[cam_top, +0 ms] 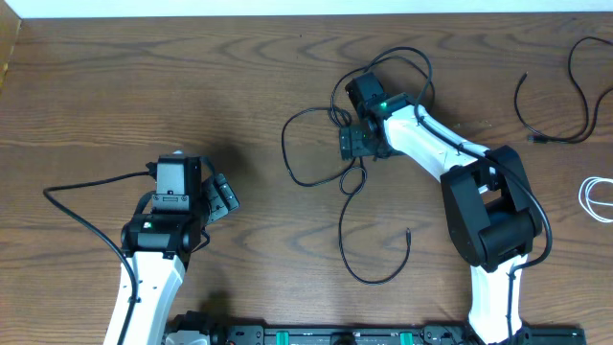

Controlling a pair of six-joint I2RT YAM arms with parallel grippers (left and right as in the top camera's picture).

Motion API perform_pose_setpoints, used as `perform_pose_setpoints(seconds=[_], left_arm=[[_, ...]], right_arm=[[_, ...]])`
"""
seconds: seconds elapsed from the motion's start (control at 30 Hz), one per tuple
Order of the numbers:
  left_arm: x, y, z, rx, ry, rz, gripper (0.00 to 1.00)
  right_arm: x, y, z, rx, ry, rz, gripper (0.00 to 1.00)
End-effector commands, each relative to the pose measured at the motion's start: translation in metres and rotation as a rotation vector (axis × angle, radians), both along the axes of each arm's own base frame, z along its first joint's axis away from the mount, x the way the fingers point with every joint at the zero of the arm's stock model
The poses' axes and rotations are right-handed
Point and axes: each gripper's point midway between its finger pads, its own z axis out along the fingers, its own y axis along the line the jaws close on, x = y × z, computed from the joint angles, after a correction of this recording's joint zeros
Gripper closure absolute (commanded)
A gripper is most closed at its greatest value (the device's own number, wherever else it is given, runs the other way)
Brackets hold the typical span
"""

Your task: Untangle cables

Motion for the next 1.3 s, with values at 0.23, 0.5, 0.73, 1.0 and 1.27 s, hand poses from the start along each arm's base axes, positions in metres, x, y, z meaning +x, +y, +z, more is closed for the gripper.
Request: perform_pose_setpoints(seconds=[0.23, 0.5, 0.73, 1.0, 1.27], left_arm=[[0.001, 0.003, 0.001, 0.018, 0.001, -0.007, 0.06], [0.001, 0.003, 0.001, 0.018, 0.001, -0.007, 0.07], [0.001, 0.003, 0.001, 0.018, 0.002, -0.007, 0.07], [0.001, 0.003, 0.001, 0.018, 0.002, -0.007, 0.07], [0.001, 0.003, 0.001, 0.018, 0.002, -0.007, 0.07]], right_arm=[[-0.015, 0.005, 0.0, -0.015, 0.024, 0.014, 0.01], [0.016, -0.022, 0.072, 0.08, -0.133, -0.2, 0.01], [0.035, -0.074, 0.069, 0.06, -0.162, -0.462, 0.06], [0.037, -0.092, 0.033, 0.03, -0.107, -0.547, 0.1], [0.041, -0.091, 0.019, 0.036, -0.104, -0.577, 0.2]])
